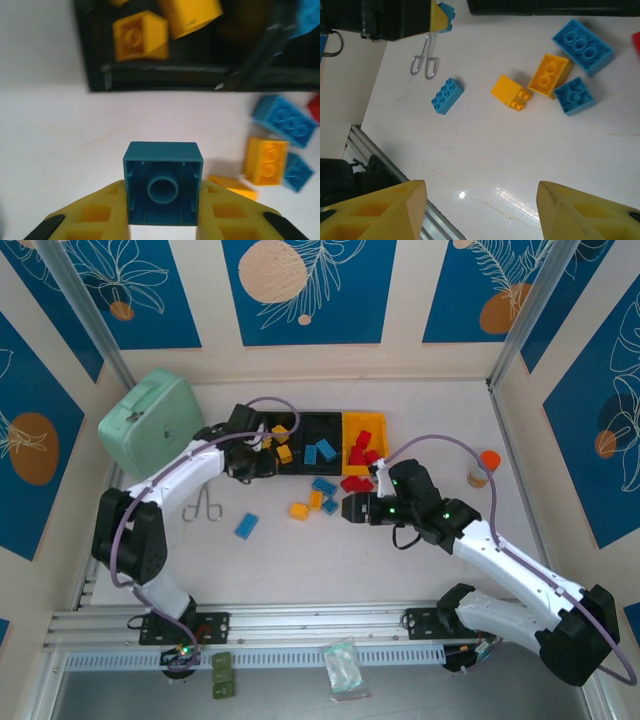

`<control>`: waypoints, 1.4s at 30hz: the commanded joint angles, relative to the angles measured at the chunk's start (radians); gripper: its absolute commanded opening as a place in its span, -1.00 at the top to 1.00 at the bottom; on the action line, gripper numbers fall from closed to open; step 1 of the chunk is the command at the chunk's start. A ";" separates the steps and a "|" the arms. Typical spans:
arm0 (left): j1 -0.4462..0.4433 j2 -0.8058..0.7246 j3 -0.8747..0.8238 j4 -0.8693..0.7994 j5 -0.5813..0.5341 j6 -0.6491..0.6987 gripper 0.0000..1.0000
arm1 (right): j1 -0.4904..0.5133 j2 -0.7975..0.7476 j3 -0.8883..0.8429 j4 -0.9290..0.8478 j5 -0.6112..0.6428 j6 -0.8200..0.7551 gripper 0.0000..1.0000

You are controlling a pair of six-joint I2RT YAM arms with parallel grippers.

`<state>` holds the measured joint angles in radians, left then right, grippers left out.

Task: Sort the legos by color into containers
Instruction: Place the lego on the lego.

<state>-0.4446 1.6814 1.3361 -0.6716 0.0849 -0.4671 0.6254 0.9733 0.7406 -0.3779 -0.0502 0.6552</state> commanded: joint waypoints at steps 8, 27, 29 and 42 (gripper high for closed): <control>-0.108 0.281 0.380 -0.087 -0.017 -0.037 0.47 | -0.065 -0.116 -0.053 -0.092 0.017 0.034 -0.22; -0.129 0.785 1.066 -0.251 0.010 -0.082 0.41 | -0.169 -0.171 -0.113 -0.118 -0.031 0.043 -0.22; -0.128 0.806 1.083 -0.244 0.013 -0.094 0.40 | -0.177 -0.169 -0.113 -0.116 -0.039 0.040 -0.22; -0.133 0.762 1.066 -0.204 0.058 -0.112 -0.04 | -0.194 -0.162 -0.127 -0.090 -0.067 0.059 -0.22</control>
<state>-0.5655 2.4996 2.3878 -0.8764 0.1093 -0.5758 0.4370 0.8089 0.6270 -0.4812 -0.0860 0.6945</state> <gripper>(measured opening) 0.519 0.609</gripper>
